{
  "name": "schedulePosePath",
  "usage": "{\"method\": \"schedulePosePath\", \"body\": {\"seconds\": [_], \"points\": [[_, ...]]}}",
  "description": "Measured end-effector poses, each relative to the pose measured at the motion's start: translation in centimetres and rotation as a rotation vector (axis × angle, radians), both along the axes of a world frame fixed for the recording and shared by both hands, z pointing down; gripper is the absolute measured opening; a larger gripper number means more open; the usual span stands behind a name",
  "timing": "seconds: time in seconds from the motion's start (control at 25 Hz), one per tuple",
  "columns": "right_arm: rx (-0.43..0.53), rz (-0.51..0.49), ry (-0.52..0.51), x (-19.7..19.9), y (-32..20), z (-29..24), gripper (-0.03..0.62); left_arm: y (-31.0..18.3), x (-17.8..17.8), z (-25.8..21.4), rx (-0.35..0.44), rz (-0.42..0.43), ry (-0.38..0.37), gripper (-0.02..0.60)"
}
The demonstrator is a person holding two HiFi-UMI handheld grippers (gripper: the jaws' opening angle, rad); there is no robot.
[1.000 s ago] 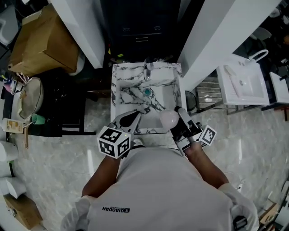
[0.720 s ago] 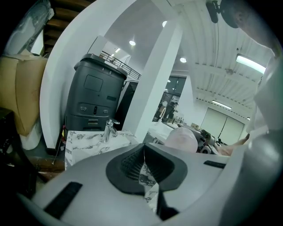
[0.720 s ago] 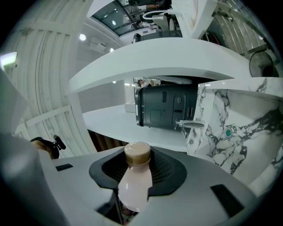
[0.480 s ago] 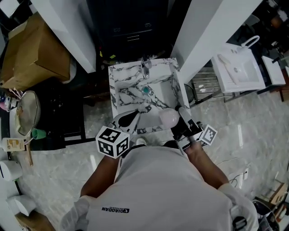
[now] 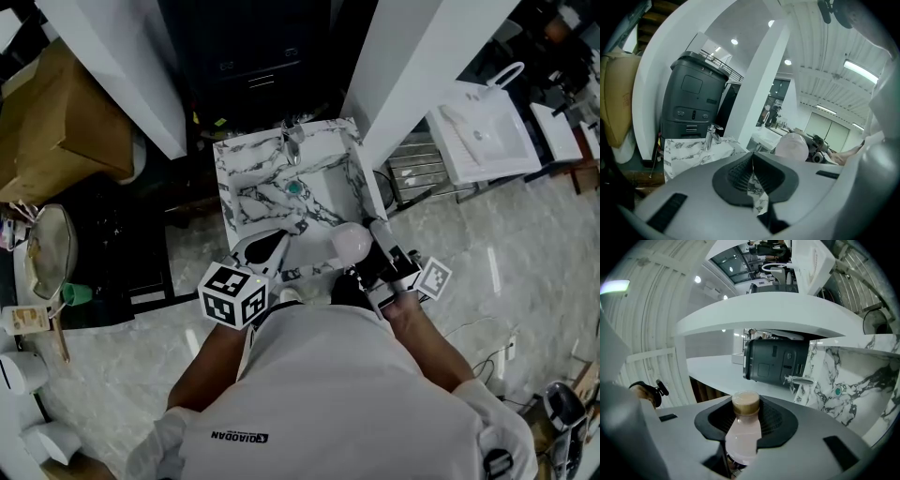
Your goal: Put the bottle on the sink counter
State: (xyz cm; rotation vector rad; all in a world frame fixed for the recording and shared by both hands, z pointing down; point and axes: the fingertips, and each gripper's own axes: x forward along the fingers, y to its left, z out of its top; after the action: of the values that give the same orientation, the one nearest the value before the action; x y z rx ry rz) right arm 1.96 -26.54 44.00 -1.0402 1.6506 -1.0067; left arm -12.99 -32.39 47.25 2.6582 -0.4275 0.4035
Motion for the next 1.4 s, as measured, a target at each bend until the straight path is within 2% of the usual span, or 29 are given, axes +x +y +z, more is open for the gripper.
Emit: {"method": "schedulePosePath", "body": {"seconds": [0.44,0.68,0.76,0.88,0.96,1.4], "points": [[-0.054,-0.023,0.079,2.9,-2.2,1.6,0.152,-1.3,2.0,1.0,-0.028,-0.049,-0.004,0.015],[-0.068,-0.062,0.205,4.3,-4.2,2.4,0.152,-2.8,3.2,1.9,-0.038,-0.079,-0.019,0.015],[-0.074,-0.078,0.301,4.8,-5.1,2.6,0.152,-3.3,3.9,2.4,-0.038,-0.082,-0.031,0.015],[-0.119,-0.108,0.538,5.2,-6.4,3.7,0.152,-3.8,4.5,4.0,-0.046,-0.084,-0.076,0.015],[-0.149,-0.134,0.661,5.5,-7.1,4.8,0.152,-3.8,4.8,5.0,-0.062,-0.088,-0.097,0.015],[-0.166,-0.218,1.023,6.7,-11.2,8.7,0.152,-5.8,5.6,6.3,-0.116,-0.143,-0.118,0.015]]}}
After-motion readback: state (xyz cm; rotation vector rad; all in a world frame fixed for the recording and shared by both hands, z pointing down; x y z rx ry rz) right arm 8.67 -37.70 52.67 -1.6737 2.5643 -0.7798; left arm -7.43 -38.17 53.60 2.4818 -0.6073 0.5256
